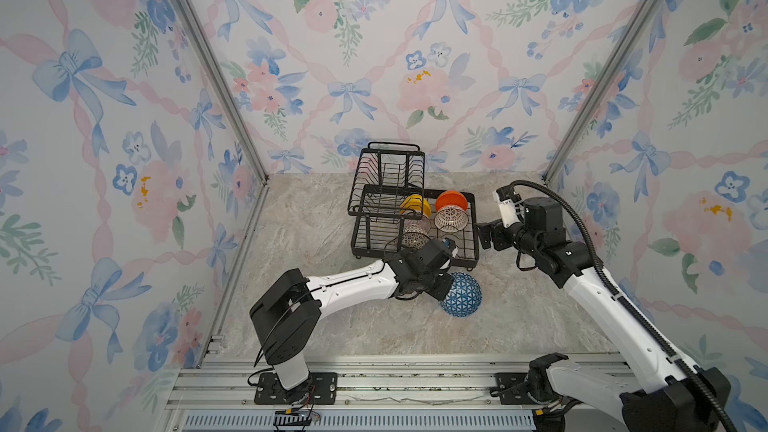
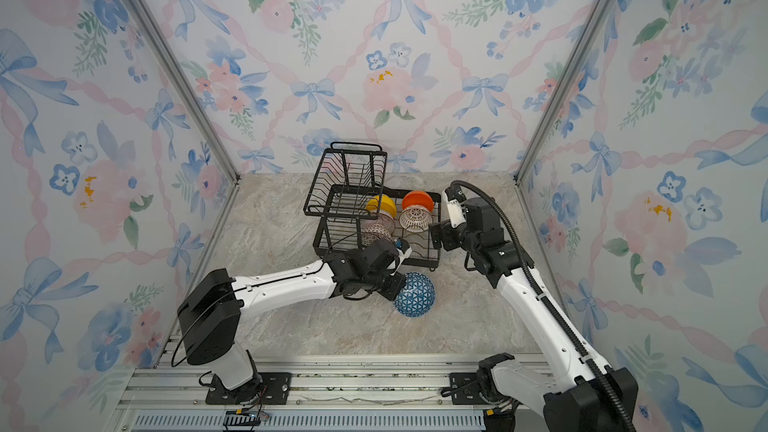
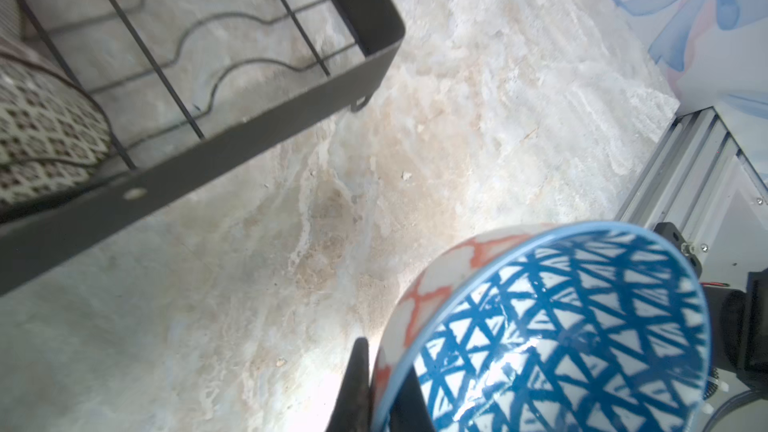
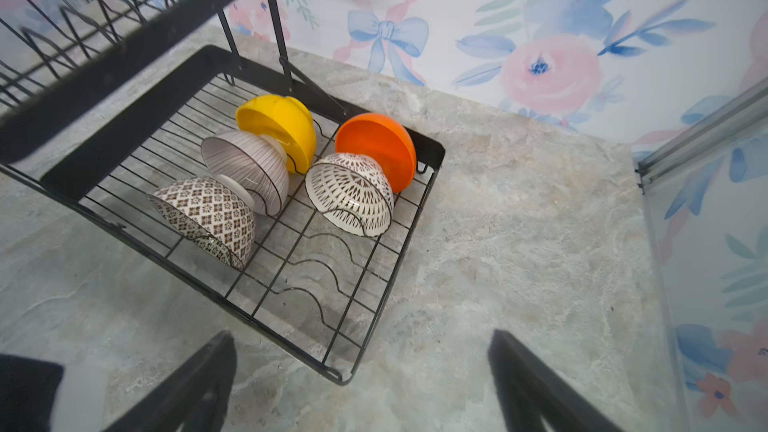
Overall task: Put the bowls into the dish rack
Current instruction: 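Lift the blue bowl toward the rack with the left gripper while the right approaches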
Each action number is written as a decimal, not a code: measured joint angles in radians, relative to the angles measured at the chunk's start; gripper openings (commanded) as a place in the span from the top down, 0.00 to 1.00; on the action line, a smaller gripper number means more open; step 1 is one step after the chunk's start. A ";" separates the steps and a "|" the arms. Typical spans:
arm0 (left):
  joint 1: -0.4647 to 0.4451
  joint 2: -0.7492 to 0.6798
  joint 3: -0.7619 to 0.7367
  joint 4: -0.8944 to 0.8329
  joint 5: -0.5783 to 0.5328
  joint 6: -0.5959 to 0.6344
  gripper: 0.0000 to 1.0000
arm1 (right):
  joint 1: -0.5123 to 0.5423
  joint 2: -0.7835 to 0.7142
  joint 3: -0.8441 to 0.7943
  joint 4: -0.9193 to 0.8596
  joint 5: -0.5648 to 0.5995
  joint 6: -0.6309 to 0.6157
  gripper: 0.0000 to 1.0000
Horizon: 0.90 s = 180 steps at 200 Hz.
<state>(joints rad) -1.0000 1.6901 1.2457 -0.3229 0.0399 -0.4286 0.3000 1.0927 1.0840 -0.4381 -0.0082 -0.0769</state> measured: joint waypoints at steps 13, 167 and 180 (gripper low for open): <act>0.000 -0.008 0.054 -0.023 -0.028 0.026 1.00 | 0.000 -0.042 0.041 -0.023 -0.007 0.009 0.03; 0.113 0.048 0.540 -0.077 -0.293 0.288 1.00 | 0.000 -0.143 0.133 -0.065 -0.102 0.227 0.02; 0.113 0.056 0.552 -0.077 -0.295 0.293 1.00 | 0.000 -0.109 0.123 -0.038 -0.107 0.254 0.00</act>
<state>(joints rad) -0.8867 1.7462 1.7977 -0.3996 -0.2550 -0.1360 0.3004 0.9833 1.2072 -0.4763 -0.1154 0.1772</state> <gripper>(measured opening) 0.061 0.986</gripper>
